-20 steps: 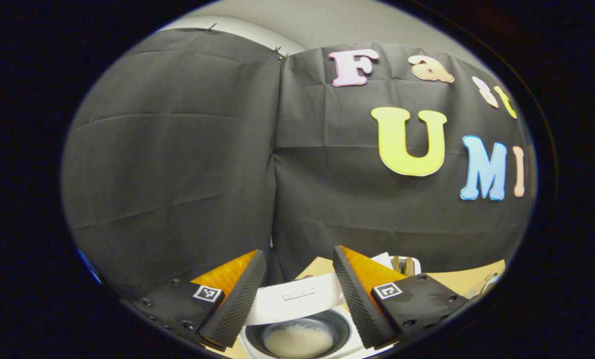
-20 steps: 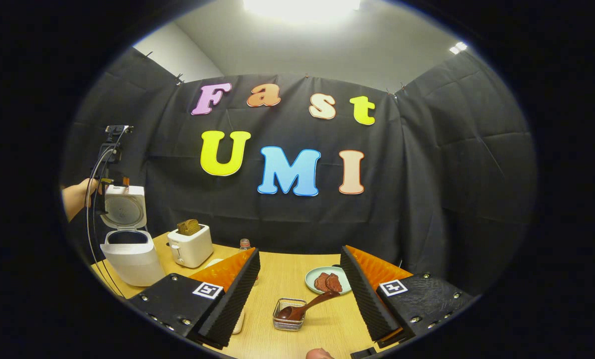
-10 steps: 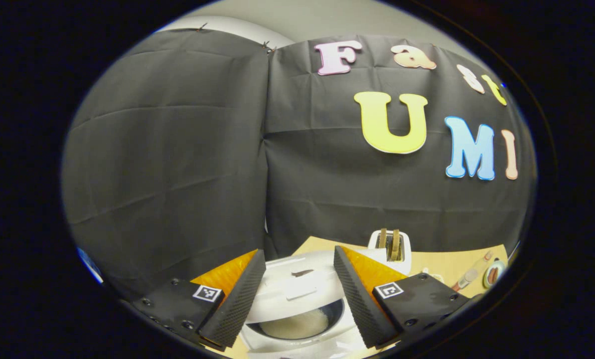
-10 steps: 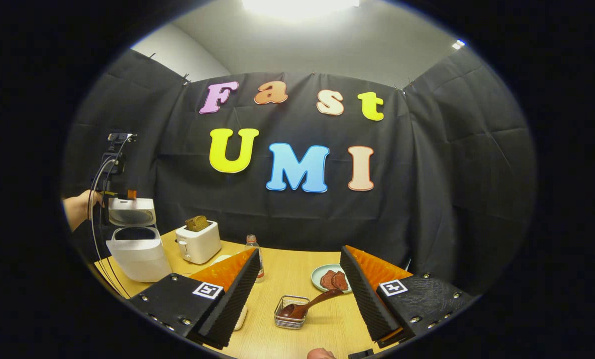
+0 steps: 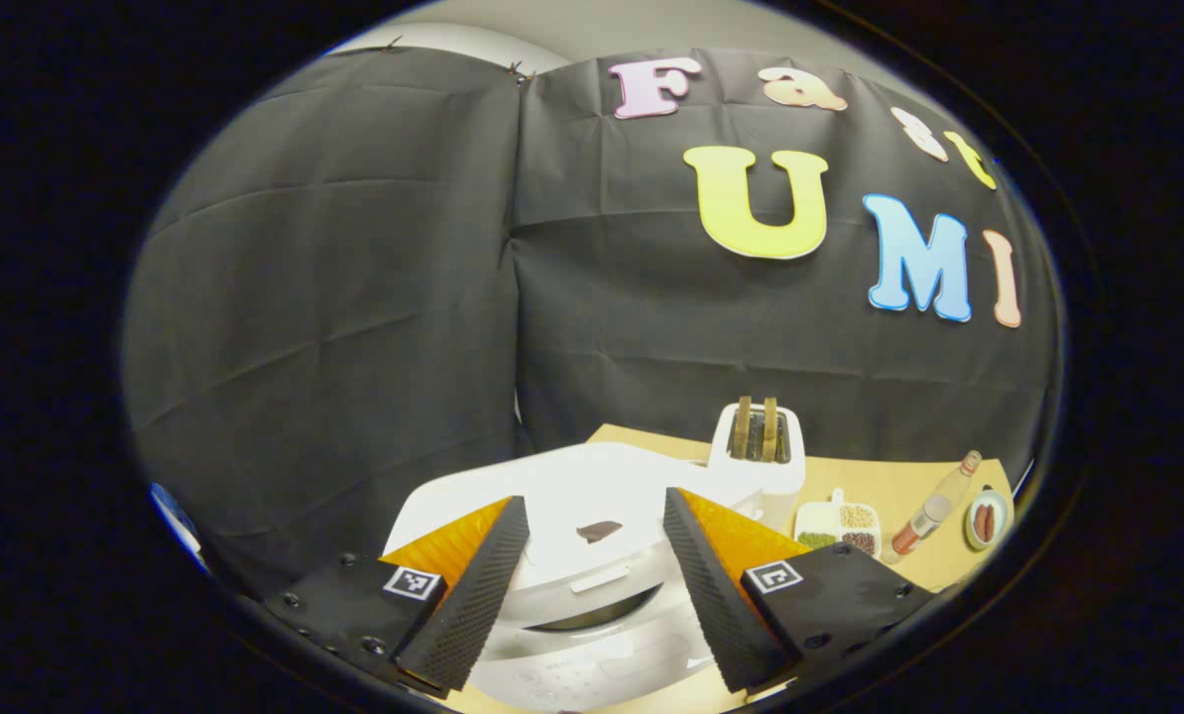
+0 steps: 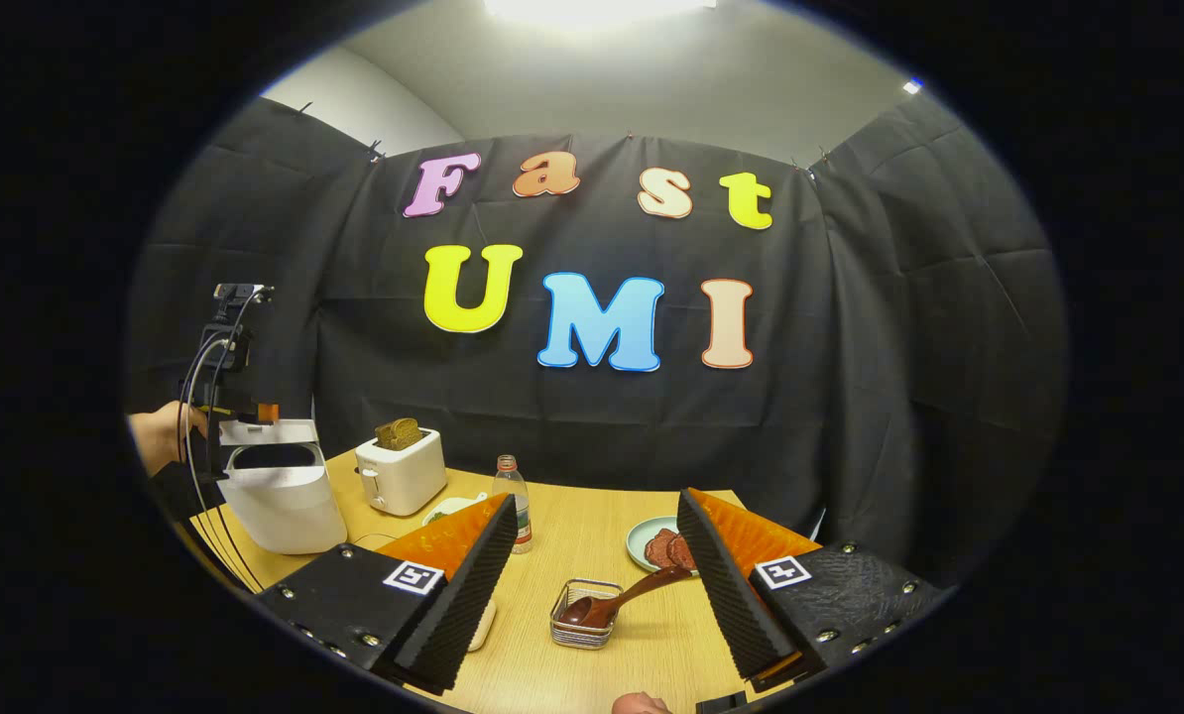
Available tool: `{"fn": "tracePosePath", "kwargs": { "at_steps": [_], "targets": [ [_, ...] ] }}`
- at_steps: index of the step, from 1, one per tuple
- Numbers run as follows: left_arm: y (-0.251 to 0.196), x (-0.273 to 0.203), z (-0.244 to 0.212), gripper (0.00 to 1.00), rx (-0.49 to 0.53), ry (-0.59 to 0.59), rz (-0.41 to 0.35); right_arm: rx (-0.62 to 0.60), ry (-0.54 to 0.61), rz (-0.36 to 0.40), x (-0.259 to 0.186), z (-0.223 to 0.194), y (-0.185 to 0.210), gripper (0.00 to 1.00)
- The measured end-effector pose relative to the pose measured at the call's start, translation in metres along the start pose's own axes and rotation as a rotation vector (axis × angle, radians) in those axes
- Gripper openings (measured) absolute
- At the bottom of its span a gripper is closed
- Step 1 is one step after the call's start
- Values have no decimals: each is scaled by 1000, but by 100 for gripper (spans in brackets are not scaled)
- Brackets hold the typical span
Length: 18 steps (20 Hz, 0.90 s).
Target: Close the left gripper, press the button to open the rice cooker; take a wooden spoon from the chopstick holder with the right hand, scoop a spoonful of rice and pour it into the rice cooker, then put the wooden spoon back into the chopstick holder.
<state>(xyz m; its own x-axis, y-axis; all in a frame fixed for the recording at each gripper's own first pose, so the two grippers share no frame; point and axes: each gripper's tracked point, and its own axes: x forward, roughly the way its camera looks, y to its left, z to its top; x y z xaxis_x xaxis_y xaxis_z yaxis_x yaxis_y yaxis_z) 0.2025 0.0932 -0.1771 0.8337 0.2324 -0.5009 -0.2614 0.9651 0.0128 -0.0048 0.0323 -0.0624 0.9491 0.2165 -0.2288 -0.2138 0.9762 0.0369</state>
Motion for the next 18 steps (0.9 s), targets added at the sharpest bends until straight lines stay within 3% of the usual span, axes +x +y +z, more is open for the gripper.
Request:
{"fn": "tracePosePath", "kwargs": {
  "at_steps": [18],
  "targets": [
    [-7, 14, -64, 96, 46, 111, -53, -17, 8, -3, 0, 0, 18, 99]
  ]
}}
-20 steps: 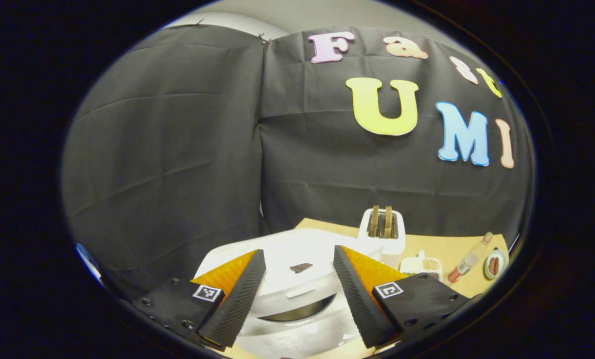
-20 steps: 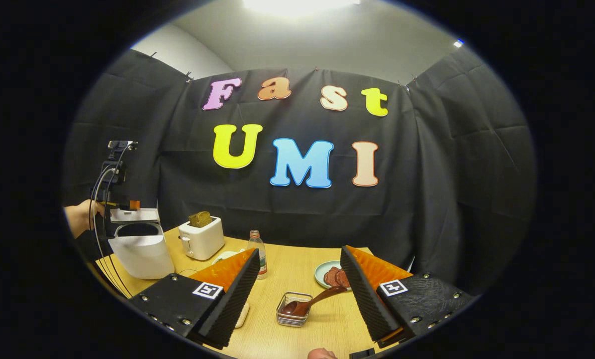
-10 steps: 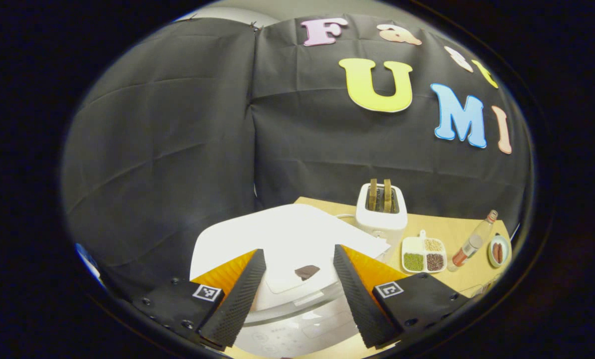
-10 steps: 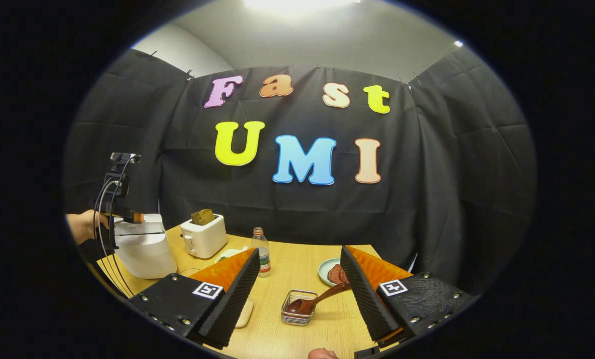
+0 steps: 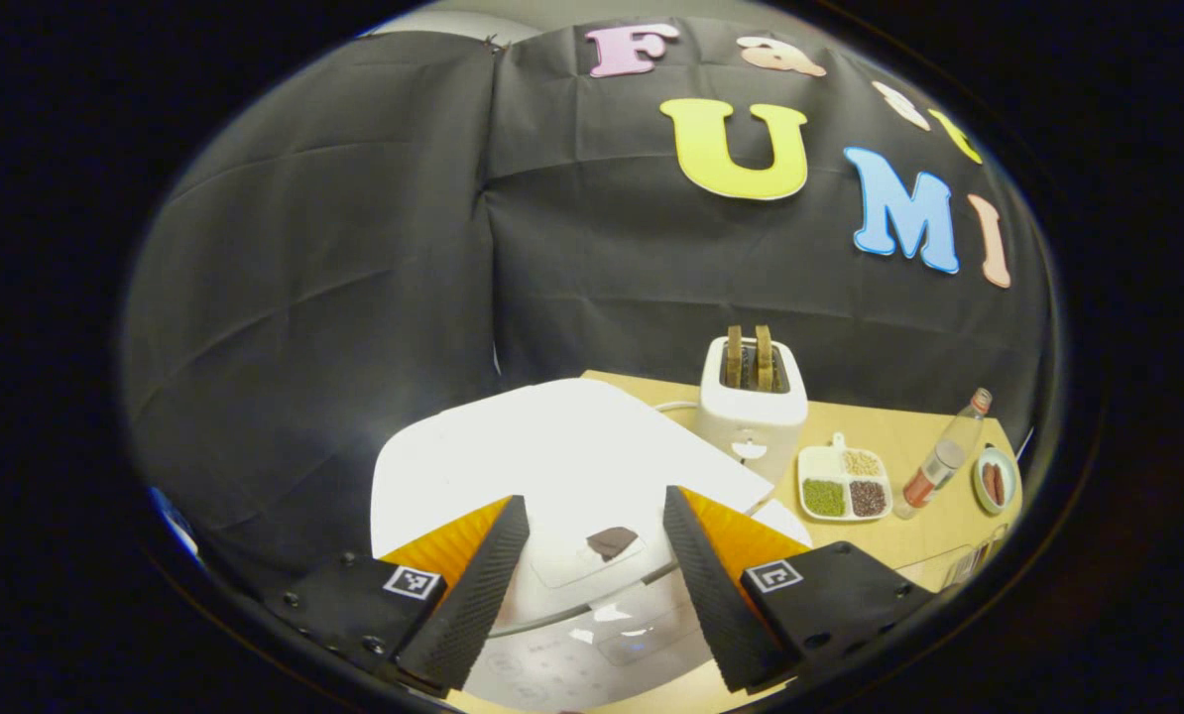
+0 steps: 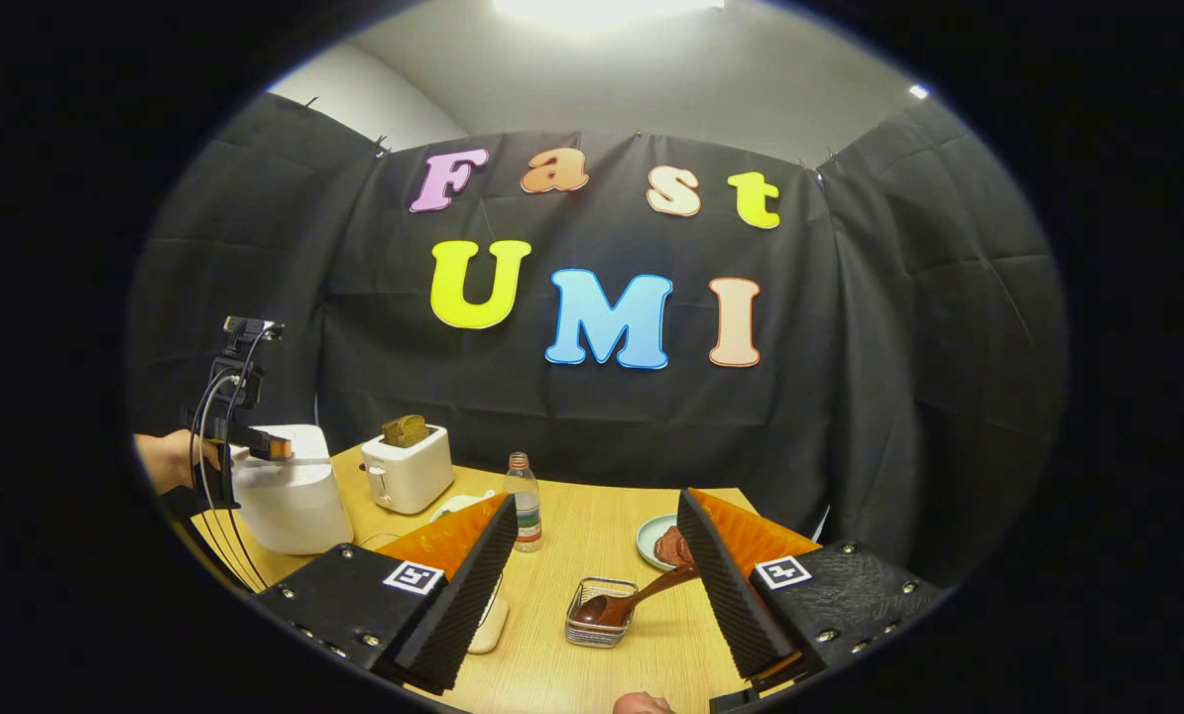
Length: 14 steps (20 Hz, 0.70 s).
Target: Close the left gripper, press the button to open the rice cooker; take a wooden spoon from the chopstick holder with the right hand, scoop a spoonful of rice and pour it into the rice cooker, then put the wooden spoon back into the chopstick holder.
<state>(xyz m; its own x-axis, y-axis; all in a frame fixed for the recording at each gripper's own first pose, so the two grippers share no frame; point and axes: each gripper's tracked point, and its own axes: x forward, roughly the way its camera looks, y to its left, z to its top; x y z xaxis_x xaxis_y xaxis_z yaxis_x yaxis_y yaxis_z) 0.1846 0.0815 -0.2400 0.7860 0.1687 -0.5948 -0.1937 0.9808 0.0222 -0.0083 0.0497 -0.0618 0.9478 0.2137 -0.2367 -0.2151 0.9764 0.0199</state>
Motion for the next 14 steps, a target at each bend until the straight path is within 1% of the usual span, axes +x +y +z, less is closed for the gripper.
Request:
{"fn": "tracePosePath", "kwargs": {
  "at_steps": [2, 3, 4, 5, 6, 7, 8, 10, 12, 14],
  "targets": [
    [-1, 4, -4, 96, -3, 19, -7, 6, 1, 0, 2, 0, 1, 98],
    [-1, 5, -16, 95, 6, 62, -5, 10, 2, -1, 2, -1, 2, 99],
    [-2, 7, -10, 96, 27, 26, -5, 13, 3, 0, 3, -2, 4, 99],
    [-4, 10, -14, 96, 29, 65, -4, 13, 3, 1, 3, -2, 5, 99],
    [-6, 11, -9, 97, 25, 51, -9, 12, 0, 0, 3, -1, 6, 99],
    [-5, 8, -11, 98, -2, 65, -13, 13, -1, 1, 3, -2, 7, 99],
    [-5, 6, -6, 100, -2, 48, -17, 17, 0, 5, 3, -2, 10, 99],
    [-5, 6, -4, 95, 37, 8, -37, 24, -6, 17, 4, 2, 15, 99],
    [-4, 0, -1, 100, 60, -18, -39, 17, -25, 20, 4, 12, 16, 99],
    [-6, -17, 15, 98, 48, -85, -66, 13, -44, 20, 3, 21, 16, 99]
  ]
}}
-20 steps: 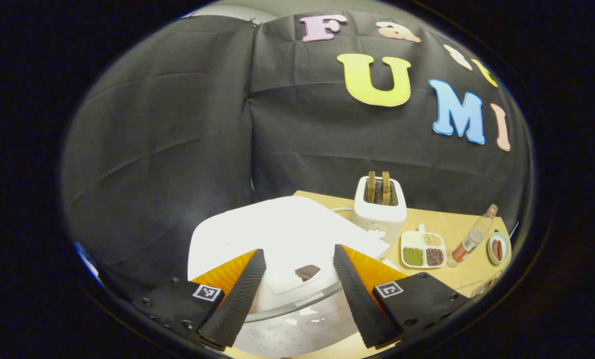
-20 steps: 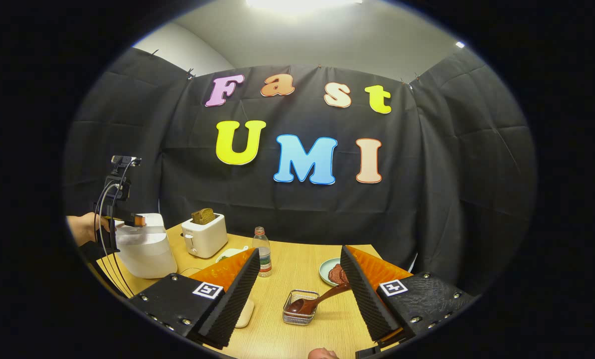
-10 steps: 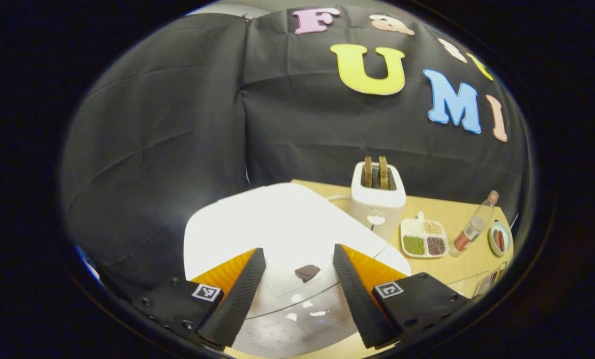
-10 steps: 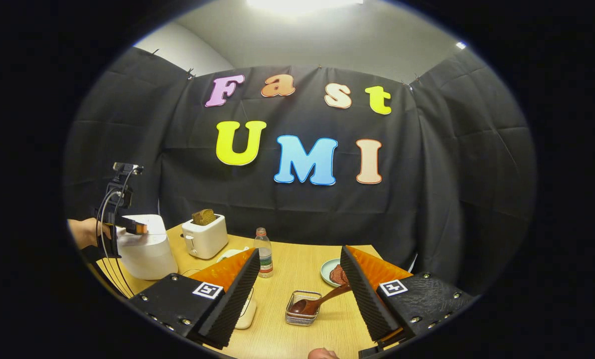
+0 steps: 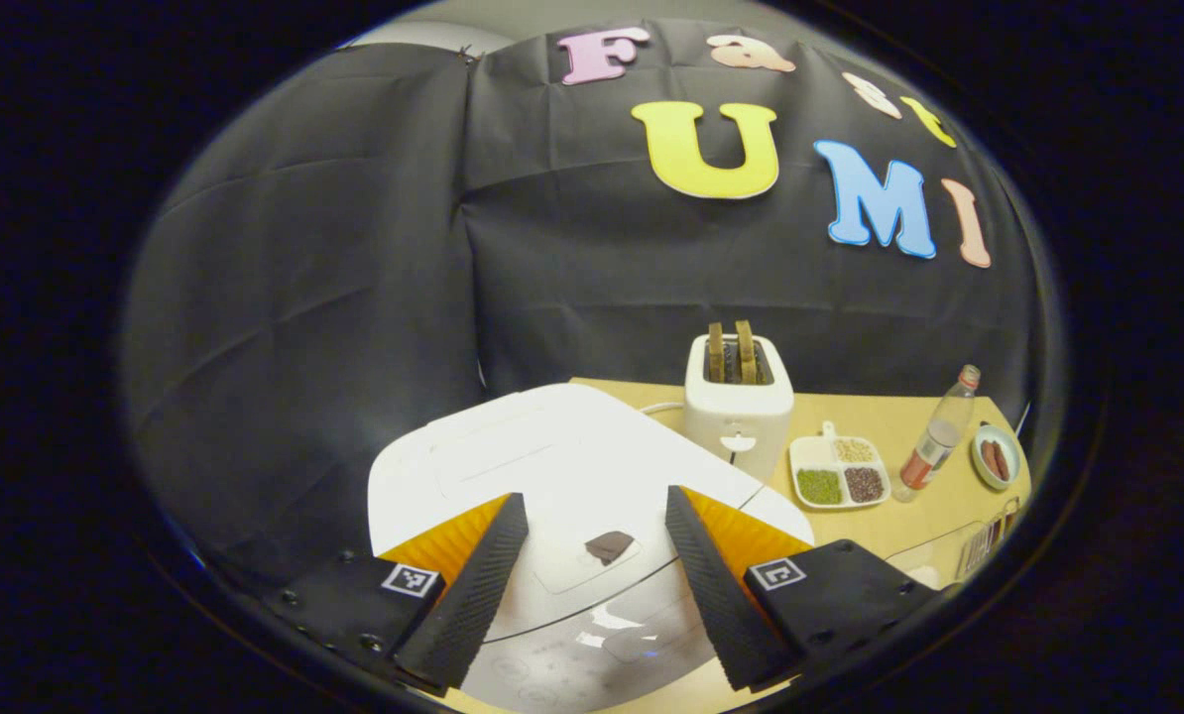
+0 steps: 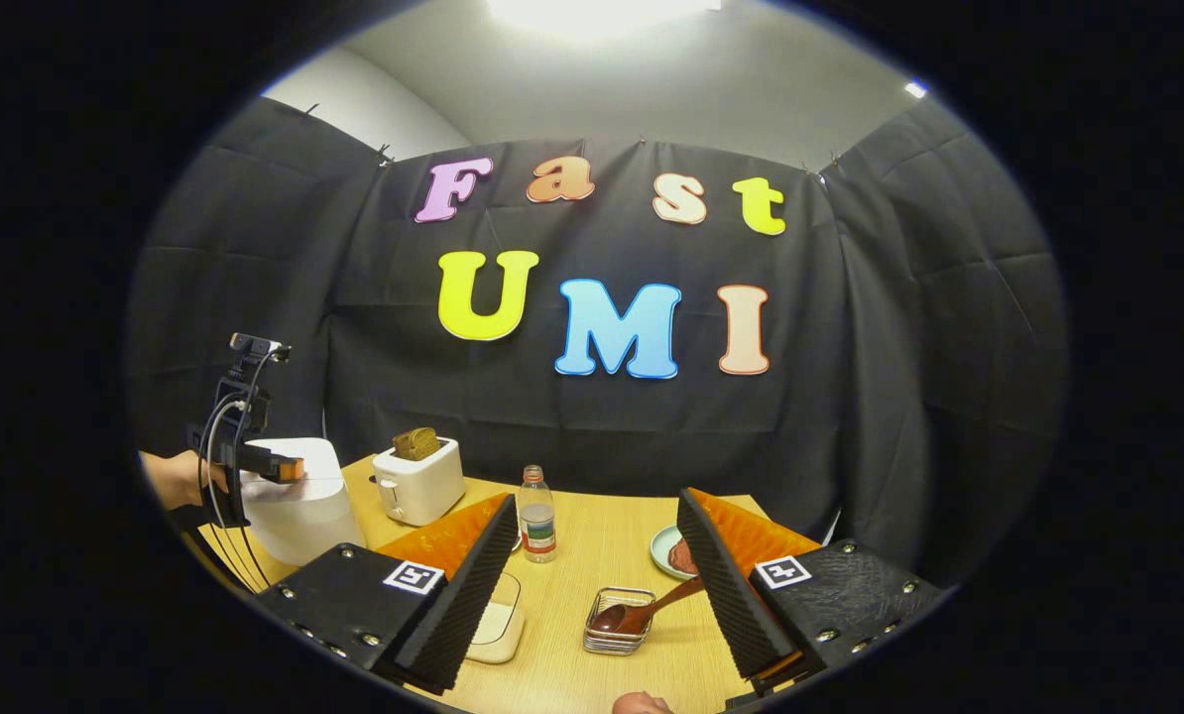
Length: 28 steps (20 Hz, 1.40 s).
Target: Close the left gripper, press the button to open the rice cooker; take a wooden spoon from the chopstick holder with the right hand, scoop a spoonful of rice and pour it into the rice cooker, then put the wooden spoon back into the chopstick holder.
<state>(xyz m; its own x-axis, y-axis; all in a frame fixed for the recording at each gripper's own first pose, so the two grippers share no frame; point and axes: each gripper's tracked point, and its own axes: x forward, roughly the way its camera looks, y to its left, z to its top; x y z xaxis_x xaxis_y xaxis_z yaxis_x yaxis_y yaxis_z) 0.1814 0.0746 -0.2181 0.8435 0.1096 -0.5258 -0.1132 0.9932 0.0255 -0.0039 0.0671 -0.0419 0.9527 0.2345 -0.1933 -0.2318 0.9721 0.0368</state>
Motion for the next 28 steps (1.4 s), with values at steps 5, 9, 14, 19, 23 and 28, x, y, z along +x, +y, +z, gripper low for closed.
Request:
{"fn": "tracePosePath", "kwargs": {
  "at_steps": [5, 9, 14, 19, 23, 28],
  "targets": [
    [-19, -76, 58, 97, 33, -221, -70, 28, -30, 10, 4, 13, 6, 99],
    [-34, -142, 80, 98, 15, -323, -128, 49, -41, 23, 5, 13, 18, 98],
    [-45, -208, 101, 98, -3, -472, -145, 57, -79, 8, 4, 16, 23, 98],
    [-57, -263, 103, 96, 39, -560, -198, 91, -113, -34, 7, 18, 22, 98],
    [-76, -276, 101, 96, 34, -577, -238, 98, -129, -60, 5, 17, 17, 98],
    [-86, -282, 102, 96, 14, -591, -260, 76, -145, -63, 1, 24, 17, 98]
  ]
}}
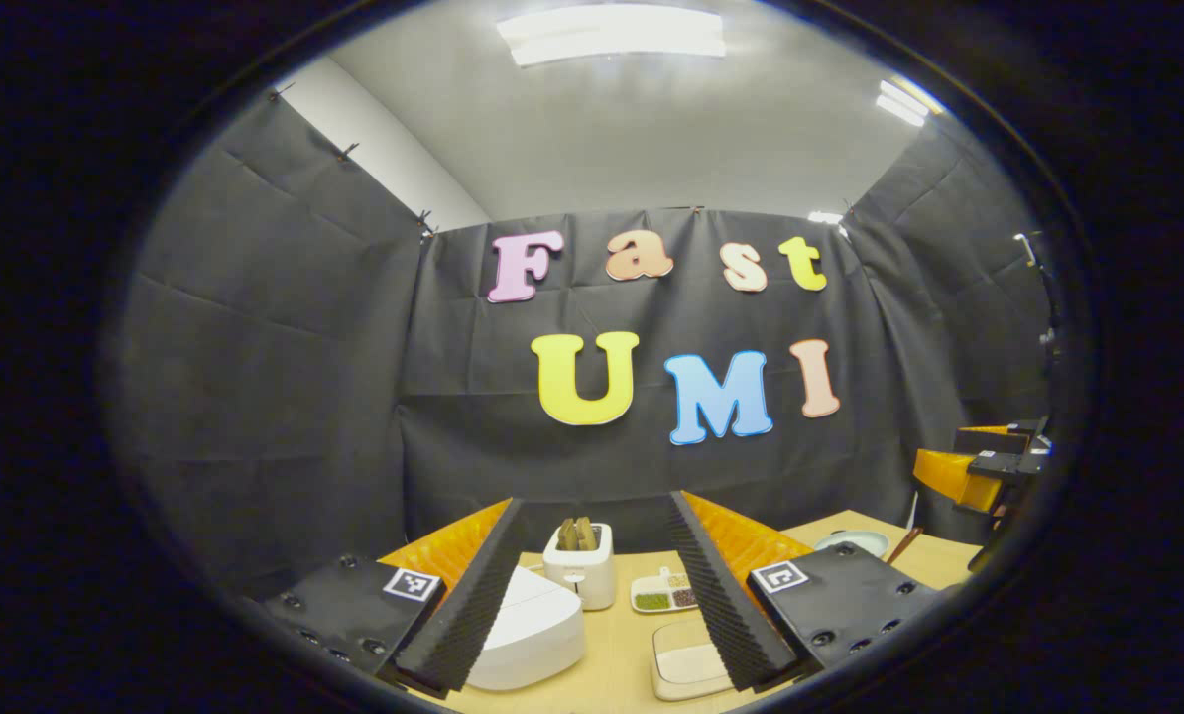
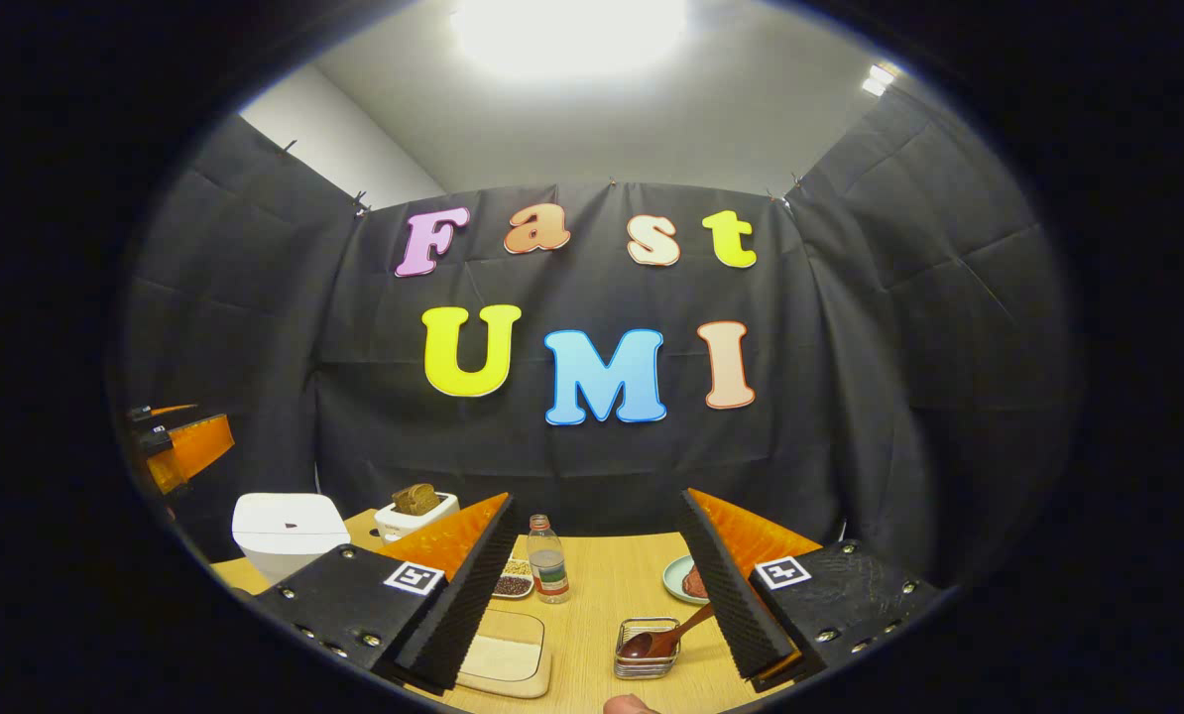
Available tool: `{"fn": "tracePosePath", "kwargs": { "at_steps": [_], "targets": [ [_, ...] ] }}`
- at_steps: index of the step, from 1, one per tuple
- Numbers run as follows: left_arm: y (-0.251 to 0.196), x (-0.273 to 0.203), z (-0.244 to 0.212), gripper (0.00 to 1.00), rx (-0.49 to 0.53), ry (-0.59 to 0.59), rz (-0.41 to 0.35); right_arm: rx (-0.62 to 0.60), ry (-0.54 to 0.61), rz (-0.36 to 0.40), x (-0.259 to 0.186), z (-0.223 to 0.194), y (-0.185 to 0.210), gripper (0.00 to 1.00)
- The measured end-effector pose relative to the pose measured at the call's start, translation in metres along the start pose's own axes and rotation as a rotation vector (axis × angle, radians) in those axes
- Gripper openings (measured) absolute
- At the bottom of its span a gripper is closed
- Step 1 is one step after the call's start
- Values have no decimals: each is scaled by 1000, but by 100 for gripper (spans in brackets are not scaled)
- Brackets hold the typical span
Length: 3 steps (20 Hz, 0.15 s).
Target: Close the left gripper, press the button to open the rice cooker; take a wooden spoon from the chopstick holder with the right hand, scoop a spoonful of rice and pour it into the rice cooker, then put the wooden spoon back into the chopstick holder.
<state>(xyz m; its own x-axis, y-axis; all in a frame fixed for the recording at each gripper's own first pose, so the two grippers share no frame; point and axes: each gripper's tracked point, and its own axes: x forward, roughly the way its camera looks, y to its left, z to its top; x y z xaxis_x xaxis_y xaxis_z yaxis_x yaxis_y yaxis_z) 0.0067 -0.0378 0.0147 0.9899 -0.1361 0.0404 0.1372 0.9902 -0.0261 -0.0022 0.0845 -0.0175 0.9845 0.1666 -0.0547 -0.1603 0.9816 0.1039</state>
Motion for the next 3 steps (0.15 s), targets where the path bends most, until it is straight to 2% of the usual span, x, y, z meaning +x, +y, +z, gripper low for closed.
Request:
{"fn": "tracePosePath", "kwargs": {
  "at_steps": [3],
  "targets": [
    [-6, 3, -5, 98, 3, 6, -7, -22, 0, -7, -2, 2, 0, 98]
  ]
}}
